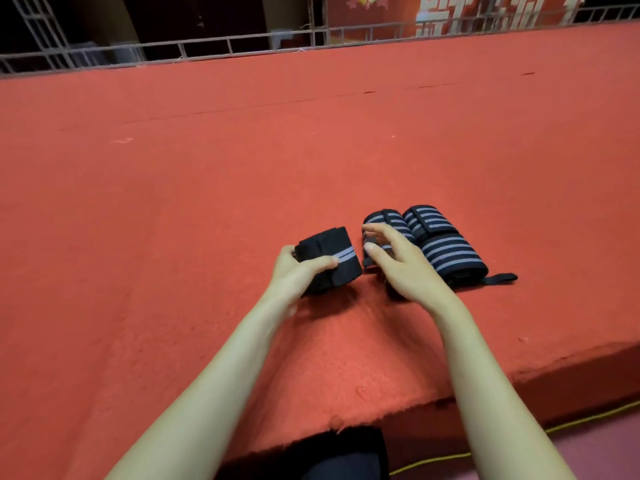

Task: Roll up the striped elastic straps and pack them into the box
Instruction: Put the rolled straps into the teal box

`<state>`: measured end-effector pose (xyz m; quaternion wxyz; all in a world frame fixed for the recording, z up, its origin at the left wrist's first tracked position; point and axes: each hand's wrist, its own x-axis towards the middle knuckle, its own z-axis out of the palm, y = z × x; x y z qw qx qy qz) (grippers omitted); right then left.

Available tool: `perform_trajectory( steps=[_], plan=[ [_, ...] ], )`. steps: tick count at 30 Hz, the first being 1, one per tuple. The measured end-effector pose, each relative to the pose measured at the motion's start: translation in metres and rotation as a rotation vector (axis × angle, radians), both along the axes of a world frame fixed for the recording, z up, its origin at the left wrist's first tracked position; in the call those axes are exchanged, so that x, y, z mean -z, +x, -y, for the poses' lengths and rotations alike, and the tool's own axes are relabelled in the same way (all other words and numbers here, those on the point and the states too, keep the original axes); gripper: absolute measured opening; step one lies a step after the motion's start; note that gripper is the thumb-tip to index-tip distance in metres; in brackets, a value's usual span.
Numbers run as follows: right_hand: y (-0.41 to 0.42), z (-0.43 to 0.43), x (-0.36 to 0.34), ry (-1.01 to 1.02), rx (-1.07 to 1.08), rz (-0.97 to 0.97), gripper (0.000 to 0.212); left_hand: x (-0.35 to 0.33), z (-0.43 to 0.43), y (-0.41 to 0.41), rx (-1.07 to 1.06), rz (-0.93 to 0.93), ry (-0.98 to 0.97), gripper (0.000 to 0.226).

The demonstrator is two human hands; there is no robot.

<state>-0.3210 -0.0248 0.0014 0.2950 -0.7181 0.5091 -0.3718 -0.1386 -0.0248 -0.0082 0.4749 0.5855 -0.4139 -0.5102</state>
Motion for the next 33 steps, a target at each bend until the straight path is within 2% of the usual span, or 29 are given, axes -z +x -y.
perform_trajectory(
  steps=[2,4,6,8,11,15,19,23,26,29,31,33],
  plan=[
    [-0.008,0.011,0.003,0.013,0.165,-0.232,0.041,0.011,-0.007,0.003,-0.032,0.1,0.017,0.06],
    [-0.015,0.019,0.01,0.122,0.29,-0.421,0.045,0.022,-0.013,0.002,-0.012,0.2,-0.01,0.061],
    [-0.017,0.022,0.015,0.218,0.35,-0.493,0.048,0.028,-0.013,0.0,0.015,0.279,-0.053,0.066],
    [-0.015,0.021,0.016,0.217,0.369,-0.506,0.051,0.031,-0.012,0.0,0.026,0.328,-0.059,0.063],
    [-0.013,0.019,0.009,0.199,0.346,-0.489,0.064,0.035,-0.012,0.001,0.01,0.328,-0.074,0.057],
    [-0.015,0.018,0.004,0.367,0.203,-0.307,0.091,0.038,-0.014,0.001,-0.008,0.322,-0.088,0.059],
    [-0.012,0.013,0.001,0.425,0.122,-0.42,0.073,0.038,-0.017,0.001,-0.007,0.349,-0.118,0.058],
    [-0.013,0.015,0.005,0.446,0.071,-0.309,0.061,0.037,-0.021,0.001,0.015,0.353,-0.127,0.06],
    [-0.013,0.011,0.005,0.46,0.037,-0.283,0.062,0.036,-0.027,0.001,0.02,0.35,-0.138,0.059],
    [-0.007,0.001,0.004,0.345,0.042,-0.253,0.063,0.035,-0.034,0.006,-0.023,0.359,-0.149,0.059],
    [0.003,-0.008,0.009,0.165,0.047,-0.225,0.062,0.033,-0.04,0.016,-0.088,0.384,-0.164,0.059],
    [0.02,-0.019,0.019,-0.026,0.024,-0.113,0.056,0.031,-0.051,0.034,-0.155,0.439,-0.18,0.06]
  ],
)
